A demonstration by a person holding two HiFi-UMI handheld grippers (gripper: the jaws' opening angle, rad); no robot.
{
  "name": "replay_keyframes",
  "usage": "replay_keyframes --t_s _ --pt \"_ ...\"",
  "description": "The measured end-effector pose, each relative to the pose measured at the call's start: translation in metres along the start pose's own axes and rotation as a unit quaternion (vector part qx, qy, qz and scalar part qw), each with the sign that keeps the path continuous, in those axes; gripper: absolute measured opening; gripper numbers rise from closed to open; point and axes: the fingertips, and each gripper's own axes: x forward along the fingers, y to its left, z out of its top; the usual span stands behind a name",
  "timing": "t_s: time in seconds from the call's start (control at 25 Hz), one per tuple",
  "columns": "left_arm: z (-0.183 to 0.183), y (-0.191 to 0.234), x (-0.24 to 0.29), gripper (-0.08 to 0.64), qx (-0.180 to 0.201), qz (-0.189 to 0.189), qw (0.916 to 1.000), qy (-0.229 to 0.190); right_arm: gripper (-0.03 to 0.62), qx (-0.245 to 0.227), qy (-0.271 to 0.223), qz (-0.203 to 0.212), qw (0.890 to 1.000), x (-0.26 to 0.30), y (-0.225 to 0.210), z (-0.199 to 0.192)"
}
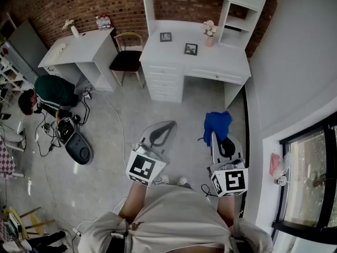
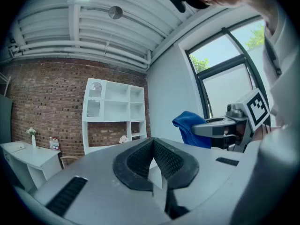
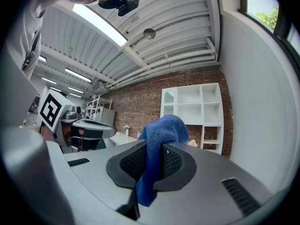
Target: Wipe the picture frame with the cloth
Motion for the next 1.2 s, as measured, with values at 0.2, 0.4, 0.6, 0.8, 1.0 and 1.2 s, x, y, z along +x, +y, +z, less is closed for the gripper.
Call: replay_keyframes --t_s 0.2,0.4,0.6,0.8,1.0,1.2 --pt "-0.003 -0.01 0.008 0.0 0.002 0.007 1.0 0.005 0.032 0.022 -0.004 0.012 1.0 -0.004 -0.009 -0.007" --pt "-0.01 -0.023 0.012 -0.002 -0.002 0.019 0.9997 0.013 0.033 0.028 -0.006 0.026 0.999 -0.011 -0.018 -0.012" --pt "-0.016 -0.028 0.017 -0.001 -0.005 0.027 0.9994 0.021 0.032 0.03 -0.008 0.033 0.999 -0.009 -0.028 -0.015" --pt "-0.014 -0.026 0.02 0.0 -0.004 0.036 0.9992 0.02 0.034 0.03 -0.007 0.037 0.999 -0.006 -0.031 -0.016" --pt "-0.018 -0.017 0.026 0.0 -0.005 0.044 0.9988 0.022 0.034 0.03 -0.003 0.044 0.999 0.007 -0.032 -0.02" --pt "-0.021 -0.001 0.035 -0.002 -0.007 0.046 0.9987 0.022 0.034 0.026 0.003 0.046 0.999 0.026 -0.034 -0.024"
